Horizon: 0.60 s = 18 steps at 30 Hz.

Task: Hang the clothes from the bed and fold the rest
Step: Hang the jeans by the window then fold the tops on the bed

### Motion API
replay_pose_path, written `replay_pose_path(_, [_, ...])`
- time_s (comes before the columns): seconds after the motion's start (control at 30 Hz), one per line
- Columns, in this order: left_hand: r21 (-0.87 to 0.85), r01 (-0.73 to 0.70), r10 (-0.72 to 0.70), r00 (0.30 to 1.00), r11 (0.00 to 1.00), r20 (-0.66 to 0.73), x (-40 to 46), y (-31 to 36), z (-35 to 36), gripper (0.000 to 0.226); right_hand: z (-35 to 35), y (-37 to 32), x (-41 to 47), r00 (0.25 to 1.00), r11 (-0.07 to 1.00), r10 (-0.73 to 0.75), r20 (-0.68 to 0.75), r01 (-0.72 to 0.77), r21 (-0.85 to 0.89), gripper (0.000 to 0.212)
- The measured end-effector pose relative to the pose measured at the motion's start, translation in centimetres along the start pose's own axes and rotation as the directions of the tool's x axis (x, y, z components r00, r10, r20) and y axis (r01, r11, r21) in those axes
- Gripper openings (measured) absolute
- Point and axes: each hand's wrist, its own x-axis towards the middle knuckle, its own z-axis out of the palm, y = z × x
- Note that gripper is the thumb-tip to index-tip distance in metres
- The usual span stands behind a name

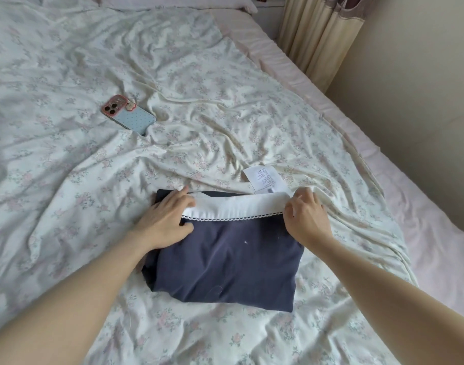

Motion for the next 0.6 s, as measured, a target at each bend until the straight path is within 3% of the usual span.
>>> replay_pose_path(0.1, [-0.448, 0.199, -0.246, 0.968, 0.872, -0.049, 1.1, 0.9, -1.0, 0.023, -0.2, -0.9, 1.3, 0.969, 0.907, 0.224, 0.104, -0.246, 0.342, 0.034])
replay_pose_path(0.13, [-0.464, 0.205, -0.27, 0.96, 0.862, -0.077, 1.6, 1.1, -1.1, 0.027, 0.0, -1.1, 1.5, 0.946, 0.867, 0.281, 0.163, -0.323, 0.379, 0.042])
replay_pose_path(0.2, [-0.335, 0.217, -0.256, 0.964, 0.917, -0.076, 2.4, 1.7, -1.1, 0.038, 0.5, -1.4, 1.6, 0.893, 0.826, 0.367, 0.26, -0.441, 0.351, 0.049])
replay_pose_path(0.27, [-0.172, 0.268, -0.289, 0.951, 0.948, -0.111, 2.8, 2.3, -0.7, 0.035, 1.0, -1.4, 1.0, 0.863, 0.797, 0.422, 0.276, -0.499, 0.34, 0.045])
replay_pose_path(0.37, [-0.093, 0.447, -0.452, 0.83, 0.89, -0.326, 3.0, 3.2, -0.6, 0.026, 1.5, -1.2, -0.6, 0.874, 0.747, 0.455, 0.172, -0.479, 0.461, 0.042])
replay_pose_path(0.43, [-0.124, 0.491, -0.497, 0.775, 0.862, -0.39, 2.4, 3.7, -0.3, 0.033, 1.7, -1.3, -2.0, 0.847, 0.671, 0.493, 0.199, -0.516, 0.533, 0.061])
replay_pose_path(0.5, [-0.277, 0.504, -0.574, 0.742, 0.818, -0.346, 1.4, 3.4, 0.1, 0.051, 1.9, -1.5, -3.3, 0.768, 0.512, 0.564, 0.304, -0.614, 0.601, 0.077])
replay_pose_path(0.6, [-0.566, 0.533, -0.706, 0.697, 0.629, -0.128, -0.1, 2.0, 0.7, 0.078, 2.1, -1.9, -4.5, 0.656, 0.348, 0.609, 0.445, -0.726, 0.594, 0.075])
